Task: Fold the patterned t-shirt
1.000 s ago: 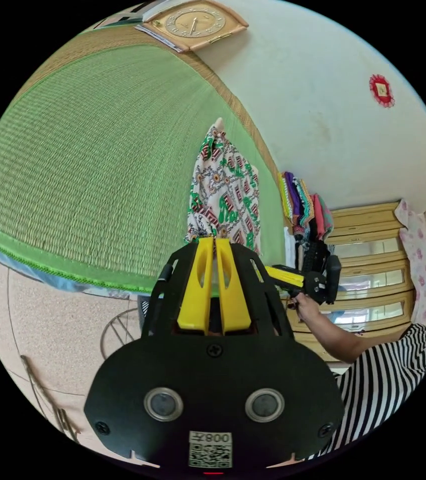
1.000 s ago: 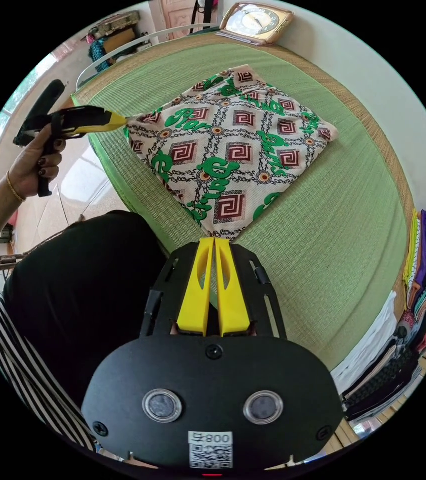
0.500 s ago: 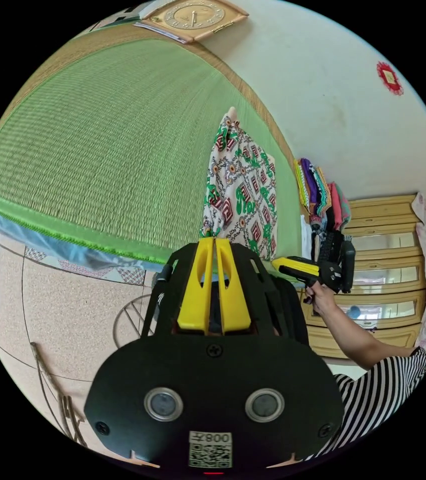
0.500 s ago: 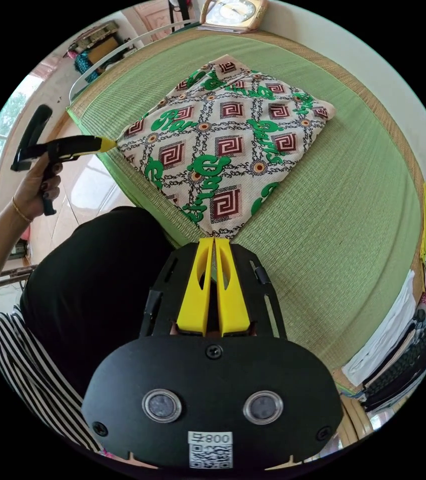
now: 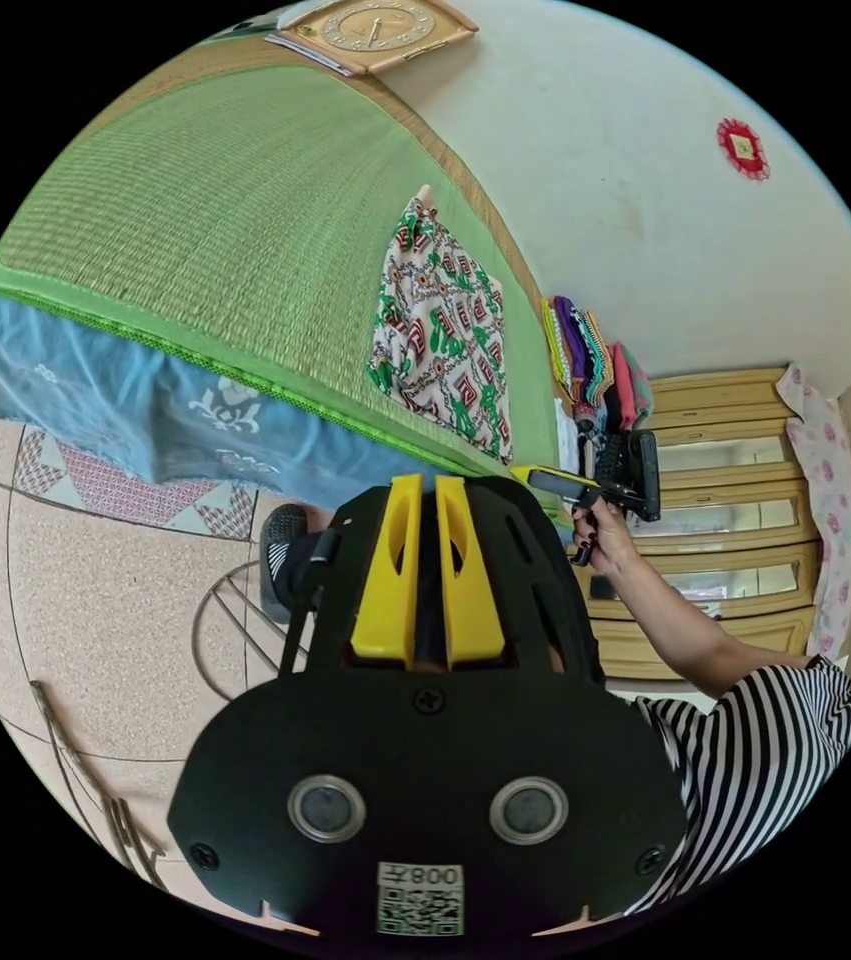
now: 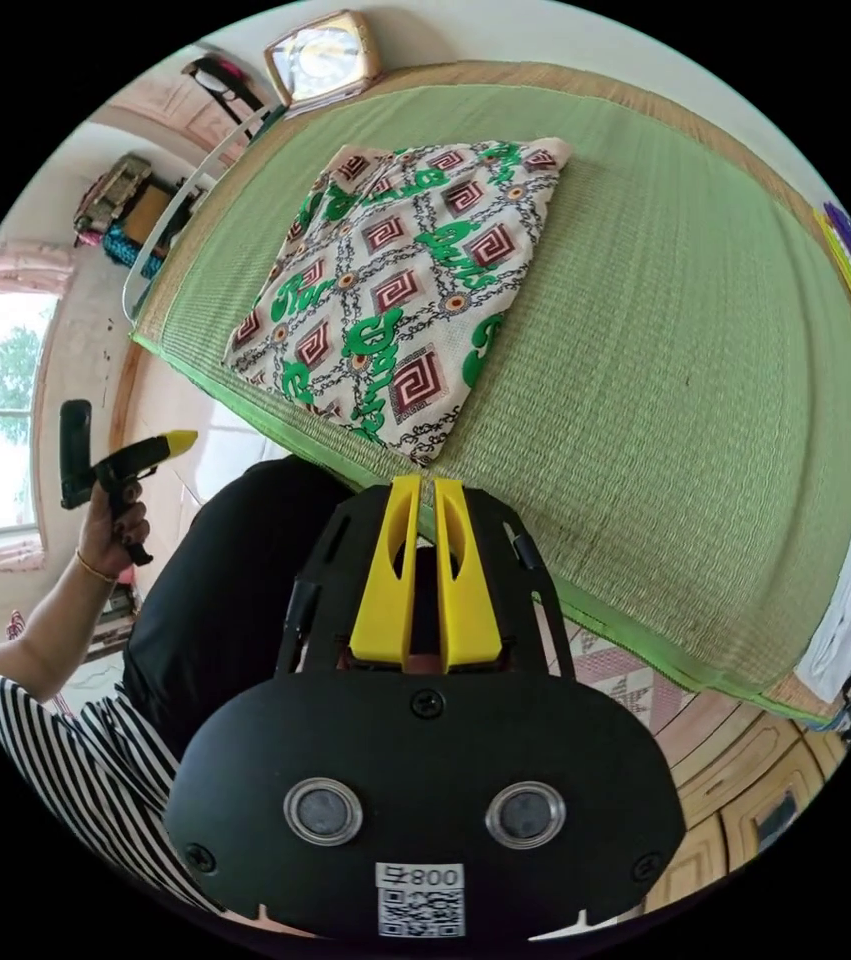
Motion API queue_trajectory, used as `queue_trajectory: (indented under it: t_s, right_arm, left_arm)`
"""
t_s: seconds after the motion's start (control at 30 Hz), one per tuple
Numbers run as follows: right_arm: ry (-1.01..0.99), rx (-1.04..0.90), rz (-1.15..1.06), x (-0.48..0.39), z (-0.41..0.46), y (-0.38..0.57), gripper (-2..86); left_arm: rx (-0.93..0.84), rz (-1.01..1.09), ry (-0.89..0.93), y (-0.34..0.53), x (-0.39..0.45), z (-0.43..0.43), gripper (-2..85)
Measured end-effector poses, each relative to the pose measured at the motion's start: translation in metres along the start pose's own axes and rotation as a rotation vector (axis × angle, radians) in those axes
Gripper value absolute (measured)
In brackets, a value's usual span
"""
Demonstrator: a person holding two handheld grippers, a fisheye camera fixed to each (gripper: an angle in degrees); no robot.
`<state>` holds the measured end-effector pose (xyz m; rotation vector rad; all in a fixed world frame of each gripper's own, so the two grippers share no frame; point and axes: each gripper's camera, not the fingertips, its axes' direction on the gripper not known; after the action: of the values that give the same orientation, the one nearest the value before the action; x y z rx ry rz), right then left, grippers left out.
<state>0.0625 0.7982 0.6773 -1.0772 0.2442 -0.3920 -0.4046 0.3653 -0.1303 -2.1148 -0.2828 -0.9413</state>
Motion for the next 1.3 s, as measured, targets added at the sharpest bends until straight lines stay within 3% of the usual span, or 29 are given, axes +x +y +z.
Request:
queue_trajectory:
  t_s: [0.2, 0.57, 0.97, 1.3]
  right_arm:
    - [-0.208, 0.090, 0.130, 0.058, -0.018, 0.004, 6.6]
    - [-0.308, 0.028, 0.203, 0.121, -0.001, 0.001, 7.2]
    - [-0.361, 0.023, 0.230, 0.179, 0.002, 0.020, 1.9]
    - [-0.440, 0.008, 0.306, 0.225, 0.002, 0.045, 0.7]
  left_arm:
    - [-0.003, 0.019, 0.020, -0.015, 0.008, 0.006, 5.3]
    - [-0.010, 0.033, -0.140, -0.070, 0.013, 0.014, 8.0]
    - [-0.197, 0.051, -0.161, -0.108, 0.024, 0.045, 5.1]
    - [-0.326, -0.076, -0.126, -0.129, 0.029, 0.070, 2.9]
